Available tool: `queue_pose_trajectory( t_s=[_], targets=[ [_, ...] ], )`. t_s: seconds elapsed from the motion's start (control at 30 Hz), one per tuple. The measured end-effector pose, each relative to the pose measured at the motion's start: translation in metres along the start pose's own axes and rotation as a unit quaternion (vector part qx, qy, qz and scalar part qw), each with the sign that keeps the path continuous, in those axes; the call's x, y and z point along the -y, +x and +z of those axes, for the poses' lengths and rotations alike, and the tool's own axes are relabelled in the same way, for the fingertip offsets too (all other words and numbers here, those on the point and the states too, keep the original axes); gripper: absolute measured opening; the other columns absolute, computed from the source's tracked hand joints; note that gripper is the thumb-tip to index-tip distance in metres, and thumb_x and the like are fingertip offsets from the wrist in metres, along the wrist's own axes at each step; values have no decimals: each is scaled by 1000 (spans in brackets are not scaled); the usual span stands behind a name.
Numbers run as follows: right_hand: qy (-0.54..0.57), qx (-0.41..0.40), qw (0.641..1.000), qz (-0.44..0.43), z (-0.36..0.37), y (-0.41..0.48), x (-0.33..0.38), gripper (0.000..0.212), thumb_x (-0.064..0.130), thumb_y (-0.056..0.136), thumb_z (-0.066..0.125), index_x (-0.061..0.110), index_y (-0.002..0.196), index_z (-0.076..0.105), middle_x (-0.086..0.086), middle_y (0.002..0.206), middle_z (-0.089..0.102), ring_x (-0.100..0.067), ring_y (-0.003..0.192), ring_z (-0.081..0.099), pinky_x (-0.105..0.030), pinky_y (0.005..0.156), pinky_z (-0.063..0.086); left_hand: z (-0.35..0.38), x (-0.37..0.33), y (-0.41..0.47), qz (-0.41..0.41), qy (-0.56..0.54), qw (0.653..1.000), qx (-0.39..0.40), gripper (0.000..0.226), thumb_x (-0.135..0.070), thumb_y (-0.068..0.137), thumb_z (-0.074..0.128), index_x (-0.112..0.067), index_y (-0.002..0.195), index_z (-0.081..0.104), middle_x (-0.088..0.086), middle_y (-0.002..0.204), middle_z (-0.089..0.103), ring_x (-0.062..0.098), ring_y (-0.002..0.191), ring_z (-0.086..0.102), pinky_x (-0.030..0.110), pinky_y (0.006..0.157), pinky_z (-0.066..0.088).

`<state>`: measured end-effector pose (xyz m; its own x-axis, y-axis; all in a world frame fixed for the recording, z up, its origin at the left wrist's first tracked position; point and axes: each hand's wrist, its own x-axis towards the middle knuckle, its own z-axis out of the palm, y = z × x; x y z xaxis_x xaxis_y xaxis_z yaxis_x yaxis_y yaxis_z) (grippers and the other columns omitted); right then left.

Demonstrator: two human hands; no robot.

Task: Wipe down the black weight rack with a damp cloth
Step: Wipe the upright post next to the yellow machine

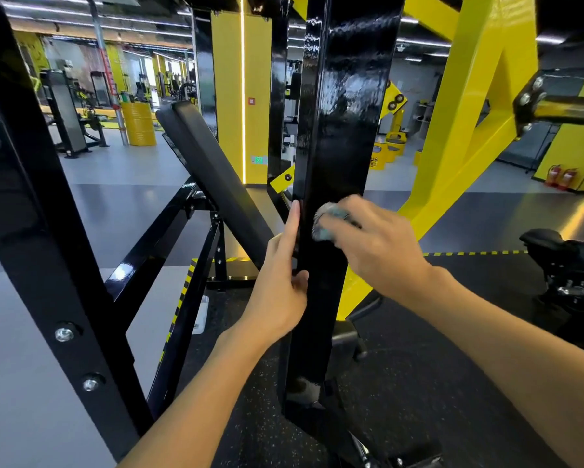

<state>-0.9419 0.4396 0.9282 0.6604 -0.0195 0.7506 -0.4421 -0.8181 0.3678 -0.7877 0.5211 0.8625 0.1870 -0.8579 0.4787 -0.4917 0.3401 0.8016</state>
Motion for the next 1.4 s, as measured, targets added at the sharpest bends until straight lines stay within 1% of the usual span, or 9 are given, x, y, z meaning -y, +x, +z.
queue_pose_trajectory(
  t_s=[0.1,0.23,0.37,0.5,0.63,0.77,1.07,1.23,1.4],
  targets=[
    [38,-65,985,158,9,-10,8,19,5,92,55,1,106,68,-16,92,57,-28,66,54,-35,47,47,0,-2,-1,3,6,1000,-6,111,7,93,58,-67,140,-9,-6,133,40,-9,110,51,19,97,46],
    [12,28,1000,-4,20,-37,7,19,0,91,56,4,105,68,-15,87,55,-30,62,52,-39,45,45,0,-4,-2,-5,5,1000,-2,106,5,95,56,-66,142,-8,-5,141,38,-11,111,50,18,93,45],
    [53,-34,986,152,7,-19,3,20,0,89,59,1,106,68,-15,90,53,-29,64,51,-35,45,44,1,-3,-1,0,4,1000,-7,108,6,95,57,-68,139,-9,-4,134,40,-5,110,54,19,96,46],
    [25,3,999,45,1,-6,5,19,2,88,59,5,105,67,-14,92,54,-28,64,52,-38,46,46,1,-2,-2,-2,15,1000,-4,110,6,94,57,-64,145,-11,-5,136,38,5,114,54,28,101,49],
    [77,-100,966,227,-11,27,13,21,4,91,55,8,107,67,-12,97,53,-25,72,51,-34,50,44,2,0,-3,-3,13,1000,-8,109,8,93,56,-62,147,-8,-6,138,38,4,113,53,28,99,49],
    [-10,15,1000,-15,-5,19,24,17,3,89,61,8,104,67,-10,96,57,-22,69,51,-32,51,43,3,-1,0,-23,14,1000,-12,101,7,93,54,-54,152,-1,-6,139,42,7,116,53,42,100,52],
    [34,100,993,43,13,-28,28,30,0,82,69,12,108,66,-6,104,55,-23,75,55,-33,55,45,-4,-14,-7,-50,-66,996,12,95,8,94,55,-53,153,11,-13,139,44,-2,116,53,37,103,50],
    [327,31,863,384,-2,-45,46,20,8,97,58,21,113,61,2,108,53,-10,98,52,-14,86,42,6,-34,-34,-172,-152,965,-127,14,-21,102,51,-24,111,61,5,104,64,16,89,66,37,81,57],
    [412,66,830,371,-12,-49,67,29,9,99,55,33,115,55,4,113,52,-2,105,50,-10,90,36,19,-51,-45,-303,-367,879,29,25,-22,106,44,-2,117,55,18,89,64,23,67,63,30,56,54]
  ],
)
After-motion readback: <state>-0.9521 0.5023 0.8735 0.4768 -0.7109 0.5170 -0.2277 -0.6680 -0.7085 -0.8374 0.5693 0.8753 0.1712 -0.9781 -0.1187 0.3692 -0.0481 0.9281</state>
